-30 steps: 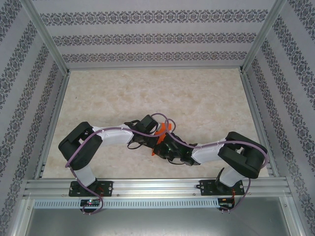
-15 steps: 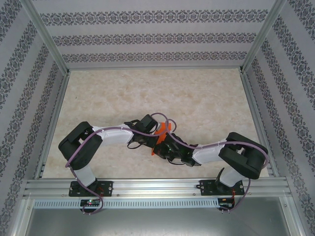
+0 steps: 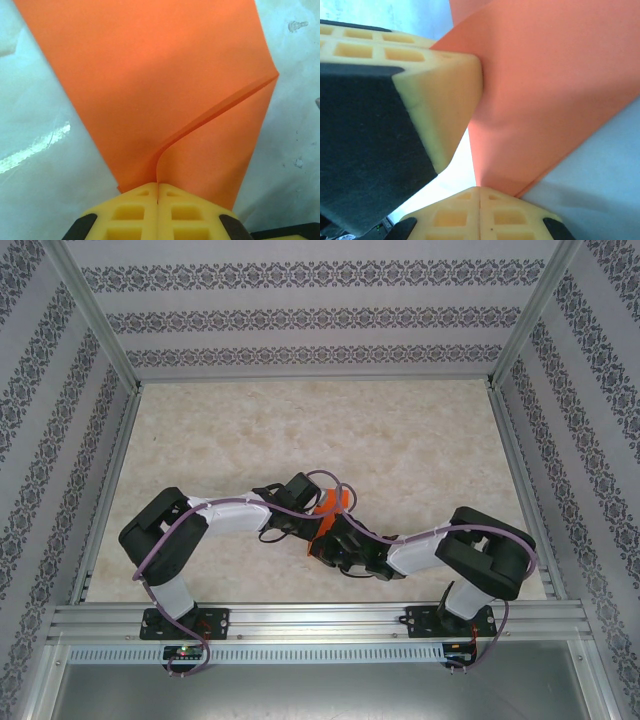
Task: Fold a paper plane with a square sheet of paper (pick it up from the middle)
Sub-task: Third fold the triangle at the center of the table.
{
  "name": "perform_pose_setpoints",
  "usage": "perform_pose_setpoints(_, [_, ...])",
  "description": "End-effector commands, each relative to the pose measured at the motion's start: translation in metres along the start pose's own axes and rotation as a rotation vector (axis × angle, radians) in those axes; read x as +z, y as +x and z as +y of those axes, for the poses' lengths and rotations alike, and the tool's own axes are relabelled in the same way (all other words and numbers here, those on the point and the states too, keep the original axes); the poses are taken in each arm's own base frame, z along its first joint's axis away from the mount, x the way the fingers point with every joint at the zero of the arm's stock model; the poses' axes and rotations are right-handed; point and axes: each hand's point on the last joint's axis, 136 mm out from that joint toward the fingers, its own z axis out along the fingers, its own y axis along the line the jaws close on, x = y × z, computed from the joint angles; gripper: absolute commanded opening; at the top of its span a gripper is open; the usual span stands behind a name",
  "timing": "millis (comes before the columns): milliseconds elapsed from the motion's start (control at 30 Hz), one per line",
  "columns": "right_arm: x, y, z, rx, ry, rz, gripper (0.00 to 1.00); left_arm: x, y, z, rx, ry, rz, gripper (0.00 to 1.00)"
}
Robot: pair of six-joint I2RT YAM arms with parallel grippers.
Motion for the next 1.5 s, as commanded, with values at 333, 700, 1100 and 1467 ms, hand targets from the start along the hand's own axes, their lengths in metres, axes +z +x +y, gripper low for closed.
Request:
perform_pose_setpoints(333, [-0.016, 0.002, 0.017, -0.018, 0.014, -0.028, 0.07, 0.019, 0.034, 0.021, -0.019, -0.064, 0.133, 0.00])
perform_pose_setpoints(700, [0.005, 0.010, -0.014, 0.066, 0.141, 0.014, 0.06, 0.018, 0.036, 0.020, -0.023, -0.058, 0.132, 0.00])
perform_pose_setpoints(1100, [-0.037, -0.017, 0.022, 0.043, 0.036, -0.098, 0.09, 0.018, 0.036, 0.021, -0.020, -0.061, 0.132, 0.00])
perform_pose_setpoints(1467, [-0.004, -0.008, 0.018, 0.086, 0.032, -0.006, 0.06, 0.016, 0.035, 0.020, -0.024, -0.058, 0.130, 0.00])
